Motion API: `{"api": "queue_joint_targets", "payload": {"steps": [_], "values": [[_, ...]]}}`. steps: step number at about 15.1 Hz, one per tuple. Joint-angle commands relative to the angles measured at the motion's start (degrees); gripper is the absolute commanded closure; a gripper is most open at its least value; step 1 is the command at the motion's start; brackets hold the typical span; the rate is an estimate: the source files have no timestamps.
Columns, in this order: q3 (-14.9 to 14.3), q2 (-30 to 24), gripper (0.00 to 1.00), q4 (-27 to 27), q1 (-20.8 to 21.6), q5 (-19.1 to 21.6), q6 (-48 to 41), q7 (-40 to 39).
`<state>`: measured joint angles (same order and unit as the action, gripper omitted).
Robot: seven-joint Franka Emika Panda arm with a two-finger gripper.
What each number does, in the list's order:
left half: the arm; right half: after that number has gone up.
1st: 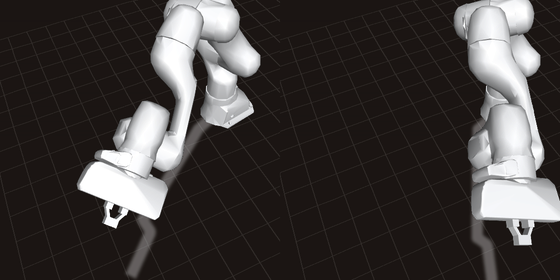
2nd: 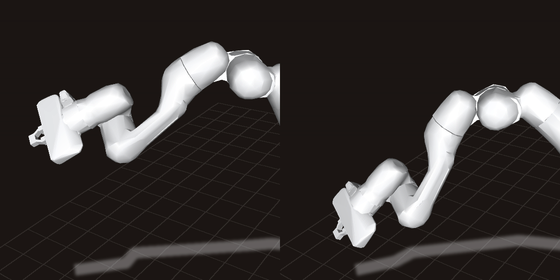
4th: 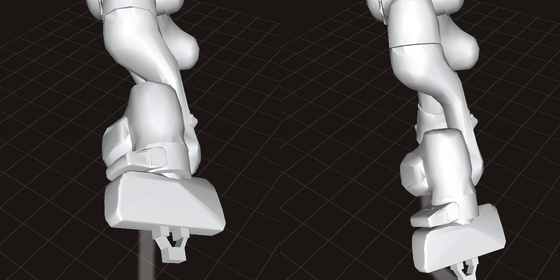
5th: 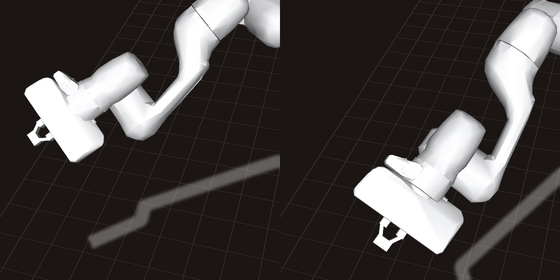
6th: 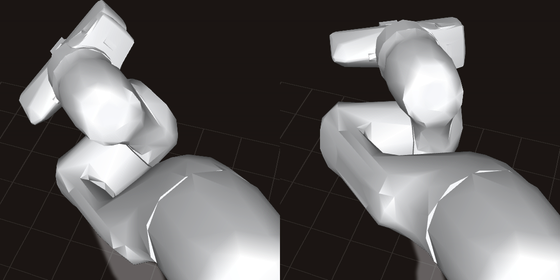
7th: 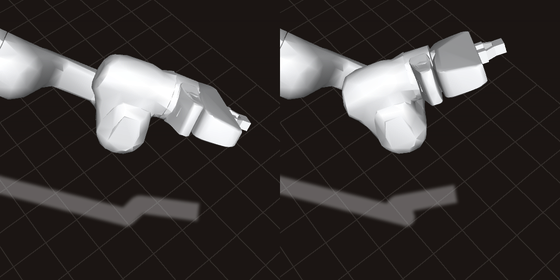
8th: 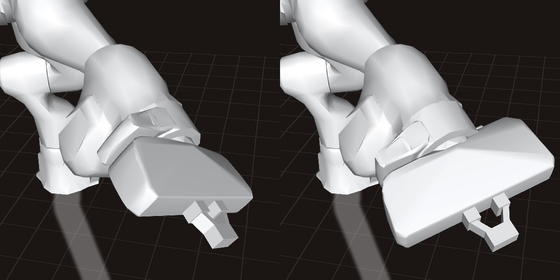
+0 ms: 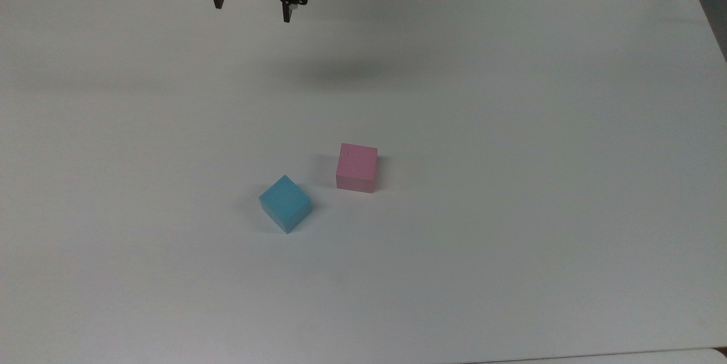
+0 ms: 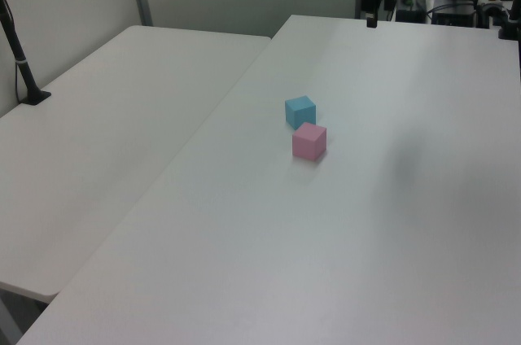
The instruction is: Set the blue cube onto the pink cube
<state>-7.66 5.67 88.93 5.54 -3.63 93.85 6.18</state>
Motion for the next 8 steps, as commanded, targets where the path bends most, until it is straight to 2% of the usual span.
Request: {"api": "queue_joint_targets", "payload": {"steps": [1, 6, 8], "values": [[-1.1, 0.5, 0.00, 1.6, 1.1, 1.4, 3.8, -10.4], [-1.0, 8.6, 0.00, 1.1, 1.1, 2.2, 13.9, -23.2], [-1.0, 13.1, 0.00, -0.2, 1.1, 2.2, 18.5, -24.8]]}}
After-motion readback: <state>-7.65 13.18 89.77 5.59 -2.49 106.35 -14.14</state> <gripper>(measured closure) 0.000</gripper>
